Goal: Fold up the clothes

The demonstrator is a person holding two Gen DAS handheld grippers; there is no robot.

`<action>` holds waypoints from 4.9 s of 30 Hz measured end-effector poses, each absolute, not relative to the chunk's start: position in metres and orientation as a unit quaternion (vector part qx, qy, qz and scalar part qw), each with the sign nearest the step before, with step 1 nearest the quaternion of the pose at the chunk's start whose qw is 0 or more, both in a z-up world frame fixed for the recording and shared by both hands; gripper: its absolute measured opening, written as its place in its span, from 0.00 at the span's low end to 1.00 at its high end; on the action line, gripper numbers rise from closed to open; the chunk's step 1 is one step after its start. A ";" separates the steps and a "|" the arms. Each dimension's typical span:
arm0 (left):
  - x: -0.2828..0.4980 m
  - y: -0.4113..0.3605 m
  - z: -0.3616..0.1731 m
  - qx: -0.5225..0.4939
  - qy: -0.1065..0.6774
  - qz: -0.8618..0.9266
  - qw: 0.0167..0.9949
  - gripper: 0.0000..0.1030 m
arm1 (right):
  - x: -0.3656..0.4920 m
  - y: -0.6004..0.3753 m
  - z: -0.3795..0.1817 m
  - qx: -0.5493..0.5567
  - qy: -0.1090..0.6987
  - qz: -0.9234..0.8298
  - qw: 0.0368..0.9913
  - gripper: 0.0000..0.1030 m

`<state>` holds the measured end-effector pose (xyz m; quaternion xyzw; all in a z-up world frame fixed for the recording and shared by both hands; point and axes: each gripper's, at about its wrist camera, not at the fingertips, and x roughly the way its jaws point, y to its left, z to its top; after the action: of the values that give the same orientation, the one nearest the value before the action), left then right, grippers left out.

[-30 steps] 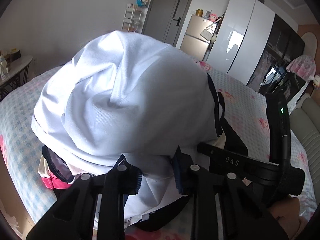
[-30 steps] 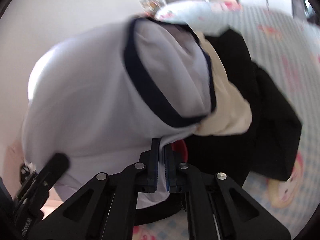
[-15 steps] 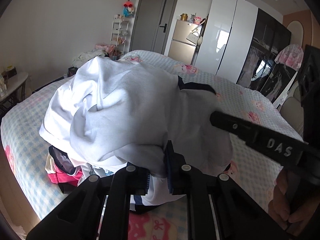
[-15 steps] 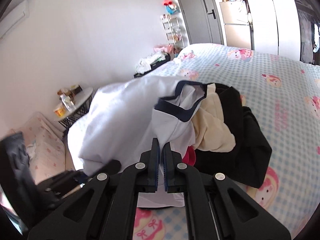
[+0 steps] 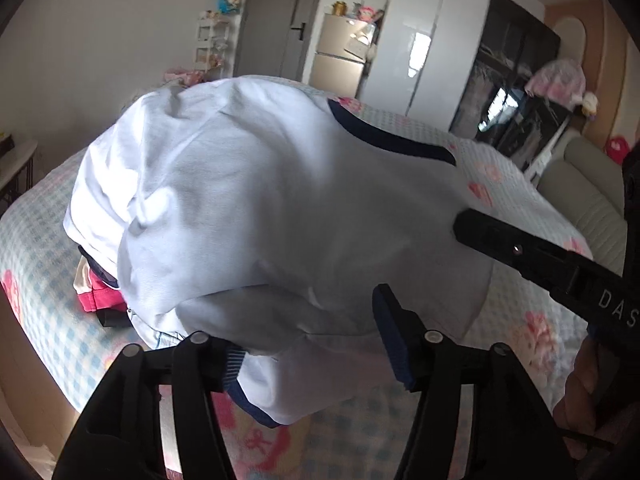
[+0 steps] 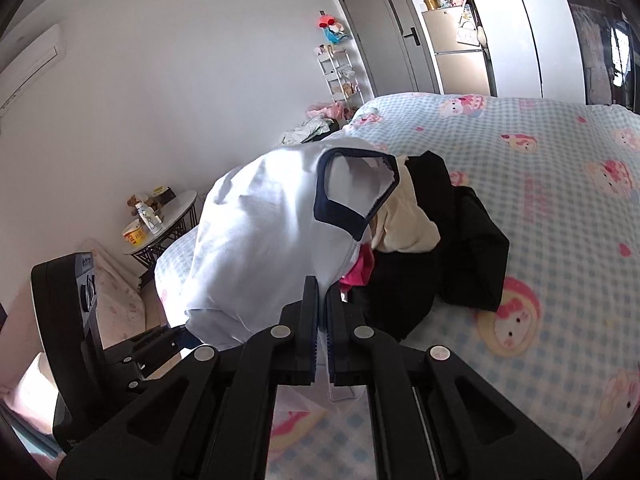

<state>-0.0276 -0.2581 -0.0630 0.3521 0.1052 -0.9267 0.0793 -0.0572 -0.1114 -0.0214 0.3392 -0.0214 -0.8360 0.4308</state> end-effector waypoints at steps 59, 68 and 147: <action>0.017 -0.041 -0.120 0.462 0.114 -0.860 -0.186 0.47 | -0.056 0.163 -0.183 0.516 -0.095 -0.820 0.228 0.73; -0.002 -0.068 -0.154 0.496 0.110 -0.848 -0.151 0.66 | -0.036 0.155 -0.179 0.501 -0.061 -0.837 0.211 0.07; -0.118 -0.052 -0.173 0.542 0.184 -0.794 -0.203 0.73 | -0.024 0.212 -0.174 0.549 -0.172 -0.810 0.115 0.81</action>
<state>-0.1180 -0.0522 -0.1726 0.5420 0.1838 -0.7944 -0.2033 -0.0244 0.2118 -0.1740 0.5493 -0.1719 -0.8096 0.1150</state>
